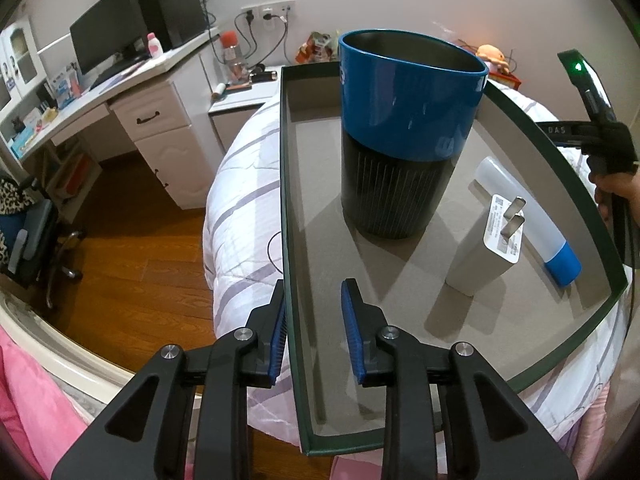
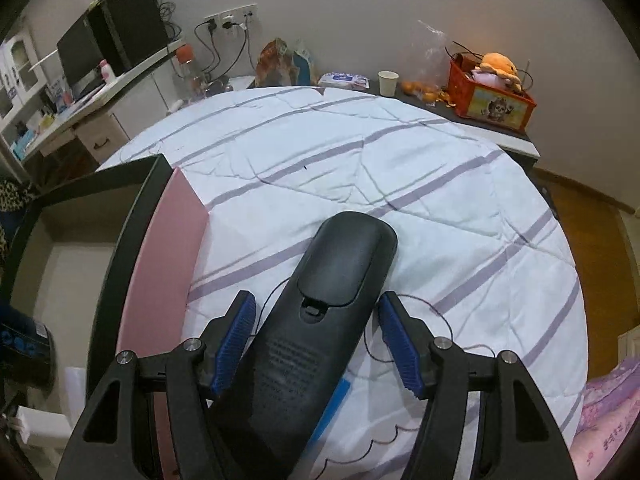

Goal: Organize rigid objects
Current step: 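Grasp the black remote with the right tool and lift it, then carry the black remote with the right tool over the tray, then lower the remote into the tray and open the right tool, then grasp the blue highlighter on the bed with the right tool, then carry the blue highlighter into the tray beside the clear tube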

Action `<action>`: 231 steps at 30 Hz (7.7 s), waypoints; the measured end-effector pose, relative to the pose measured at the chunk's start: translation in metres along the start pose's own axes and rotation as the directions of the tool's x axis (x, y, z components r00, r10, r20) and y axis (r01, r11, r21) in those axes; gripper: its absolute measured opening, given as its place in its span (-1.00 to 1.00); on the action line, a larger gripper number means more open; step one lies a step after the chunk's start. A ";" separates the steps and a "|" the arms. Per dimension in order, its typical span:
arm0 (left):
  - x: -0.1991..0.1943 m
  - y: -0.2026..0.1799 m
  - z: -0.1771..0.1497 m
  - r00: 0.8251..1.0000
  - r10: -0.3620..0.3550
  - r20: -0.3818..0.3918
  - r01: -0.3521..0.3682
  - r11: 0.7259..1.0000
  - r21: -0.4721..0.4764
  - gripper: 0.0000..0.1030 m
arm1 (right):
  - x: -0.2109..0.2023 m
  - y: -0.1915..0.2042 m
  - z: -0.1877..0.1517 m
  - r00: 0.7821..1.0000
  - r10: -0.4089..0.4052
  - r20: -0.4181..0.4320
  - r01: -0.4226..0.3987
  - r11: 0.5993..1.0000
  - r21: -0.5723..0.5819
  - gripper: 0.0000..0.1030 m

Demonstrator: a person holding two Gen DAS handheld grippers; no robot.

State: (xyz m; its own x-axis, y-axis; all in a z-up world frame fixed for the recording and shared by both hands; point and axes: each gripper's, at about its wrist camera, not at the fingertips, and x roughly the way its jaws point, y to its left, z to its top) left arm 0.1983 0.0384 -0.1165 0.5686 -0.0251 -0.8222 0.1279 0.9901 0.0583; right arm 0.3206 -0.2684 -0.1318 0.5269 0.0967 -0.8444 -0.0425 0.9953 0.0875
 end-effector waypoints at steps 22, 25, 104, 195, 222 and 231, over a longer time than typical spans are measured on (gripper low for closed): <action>0.001 0.002 -0.001 1.000 -0.012 0.004 0.012 1.000 -0.003 -0.50 | -0.016 -0.055 -0.007 0.999 0.008 -0.054 -0.013 0.996 -0.093 -0.13; 0.001 0.002 -0.001 1.000 -0.011 0.004 0.011 1.000 -0.004 -0.50 | -0.011 -0.047 -0.006 0.998 -0.046 -0.050 0.039 0.990 -0.134 -0.12; 0.004 0.003 0.001 0.999 -0.034 0.000 0.034 0.999 -0.009 -0.47 | -0.030 0.140 0.001 1.000 0.020 0.009 -0.013 0.878 -0.478 -0.13; -0.004 -0.007 -0.003 1.000 0.017 -0.014 -0.017 1.000 -0.003 -0.43 | -0.035 -0.024 -0.056 1.000 0.008 -0.022 -0.010 0.993 -0.117 0.34; -0.003 -0.003 -0.001 1.000 0.023 -0.002 -0.023 1.000 -0.016 -0.61 | -0.045 -0.046 -0.060 0.999 0.044 0.018 -0.042 0.995 -0.088 -0.48; -0.001 0.009 -0.003 1.000 0.018 0.004 -0.018 0.999 -0.038 -0.89 | -0.063 -0.049 -0.066 0.989 0.127 0.071 -0.123 0.991 -0.054 -0.48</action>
State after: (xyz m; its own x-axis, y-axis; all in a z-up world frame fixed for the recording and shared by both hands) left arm 0.1966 0.0476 -0.1164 0.5739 -0.0077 -0.8189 0.0864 0.9949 0.0512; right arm 0.2335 -0.3224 -0.1183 0.5761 0.2210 -0.7869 -0.1529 0.9749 0.1618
